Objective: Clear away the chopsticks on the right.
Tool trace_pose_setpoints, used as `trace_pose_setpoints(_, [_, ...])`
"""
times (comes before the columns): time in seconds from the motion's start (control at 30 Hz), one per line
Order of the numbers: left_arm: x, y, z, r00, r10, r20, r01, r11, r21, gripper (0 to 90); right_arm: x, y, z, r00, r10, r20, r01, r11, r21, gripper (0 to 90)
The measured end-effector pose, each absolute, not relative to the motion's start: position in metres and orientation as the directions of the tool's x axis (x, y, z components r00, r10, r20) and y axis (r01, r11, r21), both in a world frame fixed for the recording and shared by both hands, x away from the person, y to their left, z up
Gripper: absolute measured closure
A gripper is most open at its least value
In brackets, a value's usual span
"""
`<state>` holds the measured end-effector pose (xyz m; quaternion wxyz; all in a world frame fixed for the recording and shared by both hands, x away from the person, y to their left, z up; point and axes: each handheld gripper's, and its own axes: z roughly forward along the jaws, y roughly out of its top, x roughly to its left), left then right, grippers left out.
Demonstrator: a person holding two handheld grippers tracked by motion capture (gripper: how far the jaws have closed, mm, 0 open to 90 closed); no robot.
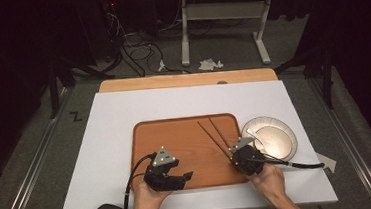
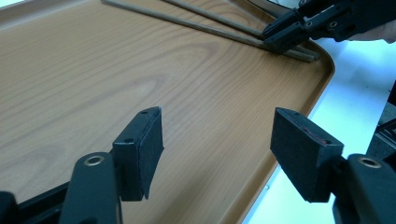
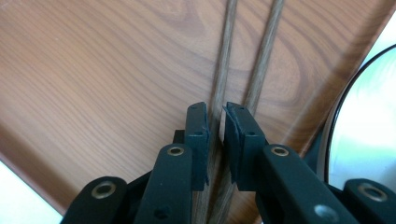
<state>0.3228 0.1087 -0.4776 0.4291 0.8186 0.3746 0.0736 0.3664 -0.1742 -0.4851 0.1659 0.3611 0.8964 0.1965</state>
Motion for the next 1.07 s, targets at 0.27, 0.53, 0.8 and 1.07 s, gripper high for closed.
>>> trace_pose_setpoints(0.27, [0.322,0.110,-0.477,0.707,0.678,-0.200,0.548,-0.346,0.762,34.4,0.362,-0.178,-0.476,-0.686,0.718,-0.117,0.567,0.628,0.533,76.0])
trace_pose_setpoints(0.53, [0.320,0.111,-0.475,0.704,0.681,-0.204,0.548,-0.337,0.766,34.4,0.346,-0.196,-0.456,-0.727,0.684,-0.064,0.496,0.587,0.640,62.3])
trace_pose_setpoints(0.8, [0.316,0.114,-0.474,0.702,0.683,-0.200,0.545,-0.336,0.768,34.3,0.323,-0.224,-0.455,-0.745,0.666,-0.039,0.463,0.557,0.689,55.4])
trace_pose_setpoints(1.07, [0.318,0.115,-0.475,0.698,0.686,-0.205,0.552,-0.333,0.765,34.3,0.320,-0.237,-0.459,-0.735,0.678,-0.002,0.478,0.521,0.707,52.7])
